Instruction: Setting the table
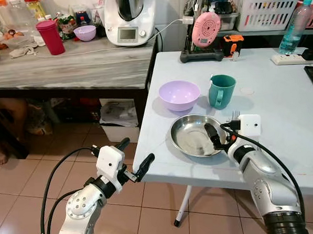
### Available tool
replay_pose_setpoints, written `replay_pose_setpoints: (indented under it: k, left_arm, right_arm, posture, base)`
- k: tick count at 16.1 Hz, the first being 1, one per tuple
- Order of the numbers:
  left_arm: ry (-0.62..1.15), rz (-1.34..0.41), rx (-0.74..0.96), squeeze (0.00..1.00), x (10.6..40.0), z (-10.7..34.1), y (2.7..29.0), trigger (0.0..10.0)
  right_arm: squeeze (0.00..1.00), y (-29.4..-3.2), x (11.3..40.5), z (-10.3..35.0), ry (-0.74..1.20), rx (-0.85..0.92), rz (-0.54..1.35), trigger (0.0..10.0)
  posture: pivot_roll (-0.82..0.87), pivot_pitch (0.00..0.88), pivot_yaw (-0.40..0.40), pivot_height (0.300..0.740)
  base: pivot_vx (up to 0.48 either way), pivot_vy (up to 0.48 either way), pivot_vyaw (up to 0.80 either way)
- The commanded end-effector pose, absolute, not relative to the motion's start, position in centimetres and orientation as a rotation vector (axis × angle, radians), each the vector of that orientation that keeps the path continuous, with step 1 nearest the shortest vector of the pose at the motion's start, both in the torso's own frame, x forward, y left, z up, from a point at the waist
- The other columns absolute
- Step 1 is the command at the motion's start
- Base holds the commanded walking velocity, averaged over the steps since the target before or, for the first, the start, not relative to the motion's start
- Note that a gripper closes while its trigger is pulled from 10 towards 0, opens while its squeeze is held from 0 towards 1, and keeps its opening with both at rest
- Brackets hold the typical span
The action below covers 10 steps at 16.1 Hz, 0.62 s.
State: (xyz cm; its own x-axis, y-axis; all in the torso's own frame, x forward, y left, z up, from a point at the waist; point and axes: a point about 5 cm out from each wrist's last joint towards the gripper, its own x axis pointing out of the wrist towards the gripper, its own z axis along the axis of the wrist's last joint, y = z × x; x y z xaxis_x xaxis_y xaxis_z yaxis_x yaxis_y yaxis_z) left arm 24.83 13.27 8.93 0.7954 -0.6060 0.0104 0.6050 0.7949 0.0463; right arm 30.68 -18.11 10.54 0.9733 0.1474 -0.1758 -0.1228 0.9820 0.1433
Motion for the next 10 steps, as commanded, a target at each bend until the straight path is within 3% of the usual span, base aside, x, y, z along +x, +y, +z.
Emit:
replay_pose_setpoints:
  k: [1,10]
  left_arm:
    - [-0.018,-0.648,0.05,0.0,24.63,8.72,13.61,10.0]
    - [0.017,-0.747,0.05,0.0,24.96,8.99,13.93,10.0]
  right_arm:
    - [0.0,-18.08,30.48,10.0,0.201,0.105,0.139,10.0]
    - [0.0,-18.26,30.47,9.39,0.239,0.179,0.126,10.0]
  posture:
    - [-0.23,0.0,0.057,0.74]
    - [-0.23,0.0,0.06,0.74]
  base:
    - [0.0,0.0,0.0]
    - [0.0,0.0,0.0]
